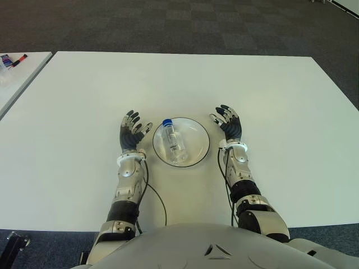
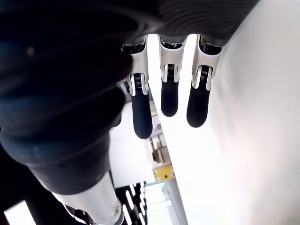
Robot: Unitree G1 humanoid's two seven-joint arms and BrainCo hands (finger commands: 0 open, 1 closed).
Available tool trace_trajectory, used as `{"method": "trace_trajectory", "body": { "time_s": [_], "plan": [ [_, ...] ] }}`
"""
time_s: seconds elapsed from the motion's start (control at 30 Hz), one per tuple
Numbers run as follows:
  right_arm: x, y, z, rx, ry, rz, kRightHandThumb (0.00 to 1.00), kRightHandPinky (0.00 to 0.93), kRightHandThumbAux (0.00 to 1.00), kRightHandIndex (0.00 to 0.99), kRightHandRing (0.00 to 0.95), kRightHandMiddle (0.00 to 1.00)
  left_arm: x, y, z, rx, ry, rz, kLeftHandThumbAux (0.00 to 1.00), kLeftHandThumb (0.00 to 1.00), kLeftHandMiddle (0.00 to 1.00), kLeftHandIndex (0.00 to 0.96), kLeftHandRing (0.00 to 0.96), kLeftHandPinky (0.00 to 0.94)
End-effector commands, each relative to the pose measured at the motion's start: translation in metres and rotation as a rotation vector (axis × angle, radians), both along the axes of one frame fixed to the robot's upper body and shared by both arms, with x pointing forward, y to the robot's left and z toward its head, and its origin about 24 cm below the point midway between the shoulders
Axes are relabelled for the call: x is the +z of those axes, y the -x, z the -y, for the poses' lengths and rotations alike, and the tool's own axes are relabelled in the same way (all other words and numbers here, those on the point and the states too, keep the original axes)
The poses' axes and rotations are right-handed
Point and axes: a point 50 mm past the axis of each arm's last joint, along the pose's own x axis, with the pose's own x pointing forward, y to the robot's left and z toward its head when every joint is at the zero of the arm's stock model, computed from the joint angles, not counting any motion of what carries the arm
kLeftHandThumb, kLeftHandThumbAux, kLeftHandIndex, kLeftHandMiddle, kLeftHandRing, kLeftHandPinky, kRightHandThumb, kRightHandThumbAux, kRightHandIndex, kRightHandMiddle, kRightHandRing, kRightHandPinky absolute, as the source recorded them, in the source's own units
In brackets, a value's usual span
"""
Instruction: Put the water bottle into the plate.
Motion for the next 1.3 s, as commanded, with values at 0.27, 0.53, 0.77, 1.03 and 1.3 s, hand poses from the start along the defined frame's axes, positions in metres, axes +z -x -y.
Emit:
{"method": "trace_trajectory", "body": {
  "time_s": [0.27,0.53,0.77,1.03,1.3],
  "plan": [
    [-0.0224,0.0166,-0.0071,0.018,-0.011,-0.117,0.2,0.346,0.933,0.276,0.343,0.342,-0.0068,0.0043,0.0105,0.005,0.056,-0.038,0.998,0.109,0.193,0.159,0.174,0.193],
    [-0.0216,0.0172,-0.0074,0.024,0.001,-0.106,0.198,0.333,0.922,0.269,0.335,0.337,-0.0068,0.0042,0.0101,0.007,0.053,-0.037,0.998,0.085,0.186,0.148,0.168,0.192],
    [-0.0206,0.018,-0.0075,0.038,0.033,-0.086,0.189,0.325,0.909,0.262,0.317,0.323,-0.0067,0.0042,0.0097,0.012,0.049,-0.036,0.998,0.078,0.183,0.144,0.166,0.192],
    [-0.0178,0.0201,-0.0088,0.065,0.104,-0.029,0.163,0.311,0.91,0.25,0.3,0.308,-0.007,0.0039,0.0087,0.026,0.033,-0.04,0.998,0.077,0.187,0.153,0.168,0.194],
    [-0.0179,0.0211,-0.009,0.08,0.177,-0.007,0.121,0.308,0.913,0.238,0.287,0.295,-0.0076,0.0039,0.009,0.05,-0.026,-0.048,0.998,0.104,0.191,0.174,0.171,0.197]
  ]
}}
